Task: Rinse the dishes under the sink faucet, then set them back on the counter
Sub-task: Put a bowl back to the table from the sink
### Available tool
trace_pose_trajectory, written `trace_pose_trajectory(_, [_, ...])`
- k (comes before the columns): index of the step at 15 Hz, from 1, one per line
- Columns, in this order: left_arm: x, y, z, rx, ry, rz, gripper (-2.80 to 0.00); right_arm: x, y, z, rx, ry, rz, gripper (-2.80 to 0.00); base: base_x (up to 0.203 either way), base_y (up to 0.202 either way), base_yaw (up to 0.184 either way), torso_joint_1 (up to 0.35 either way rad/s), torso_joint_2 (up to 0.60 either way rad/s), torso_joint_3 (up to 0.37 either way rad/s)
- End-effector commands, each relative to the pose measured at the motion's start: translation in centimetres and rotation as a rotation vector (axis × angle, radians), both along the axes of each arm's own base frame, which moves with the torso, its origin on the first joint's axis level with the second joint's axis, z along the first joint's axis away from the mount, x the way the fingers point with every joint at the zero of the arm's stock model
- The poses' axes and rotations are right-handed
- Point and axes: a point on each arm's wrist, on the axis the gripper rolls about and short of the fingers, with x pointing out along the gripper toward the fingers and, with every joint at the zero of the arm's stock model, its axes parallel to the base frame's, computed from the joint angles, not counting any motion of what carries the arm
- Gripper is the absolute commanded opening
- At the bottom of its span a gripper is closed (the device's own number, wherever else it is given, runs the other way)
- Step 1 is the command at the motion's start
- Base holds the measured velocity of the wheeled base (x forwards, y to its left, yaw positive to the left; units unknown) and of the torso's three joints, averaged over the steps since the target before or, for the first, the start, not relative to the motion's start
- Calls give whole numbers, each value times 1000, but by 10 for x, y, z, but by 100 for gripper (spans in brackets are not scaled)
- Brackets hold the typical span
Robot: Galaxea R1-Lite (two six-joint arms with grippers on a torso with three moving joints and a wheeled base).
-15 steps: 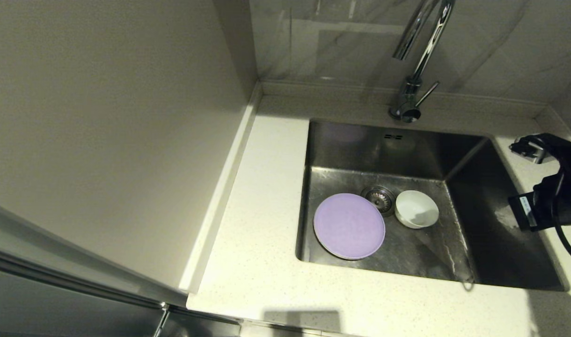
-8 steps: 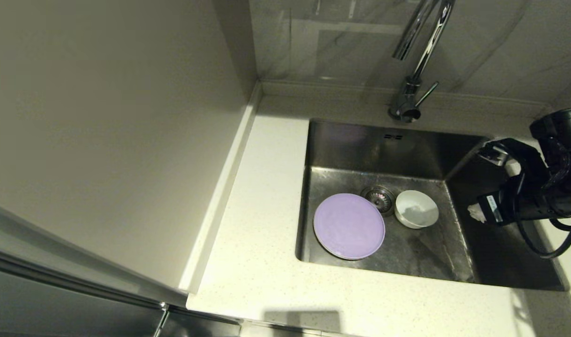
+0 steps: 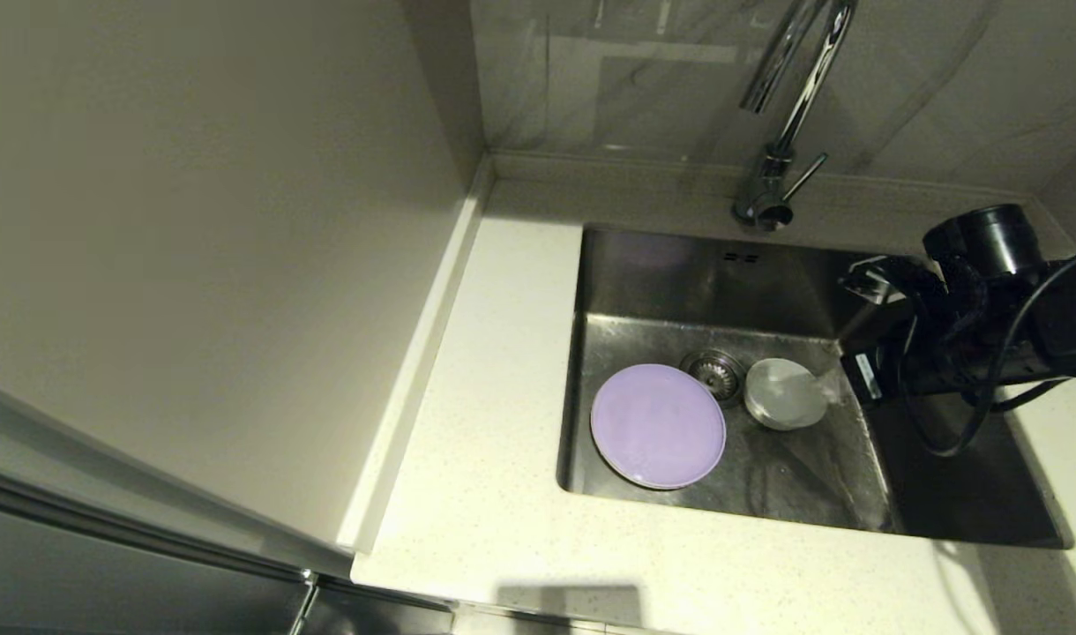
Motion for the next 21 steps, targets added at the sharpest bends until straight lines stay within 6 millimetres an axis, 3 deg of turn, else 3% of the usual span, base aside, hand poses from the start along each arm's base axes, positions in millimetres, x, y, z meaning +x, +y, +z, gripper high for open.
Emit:
trace_pose_trajectory(1, [0, 0, 0, -1, -2, 0, -280, 24, 2, -14, -2, 23, 2, 0, 0, 0, 0, 0, 0, 0])
trace_pose_trajectory(8, [0, 0, 0, -1, -2, 0, -280, 86, 5, -67, -40, -126, -49, 0, 0, 0, 0, 0, 0, 0])
trace_pose_trajectory(15, [0, 0, 0, -1, -2, 0, -280, 119, 14, -96, -86, -175, -91, 0, 0, 0, 0, 0, 0, 0])
trace_pose_trajectory(21, [0, 0, 0, -1, -2, 0, -280, 128, 13, -118, -119, -139, -114, 0, 0, 0, 0, 0, 0, 0])
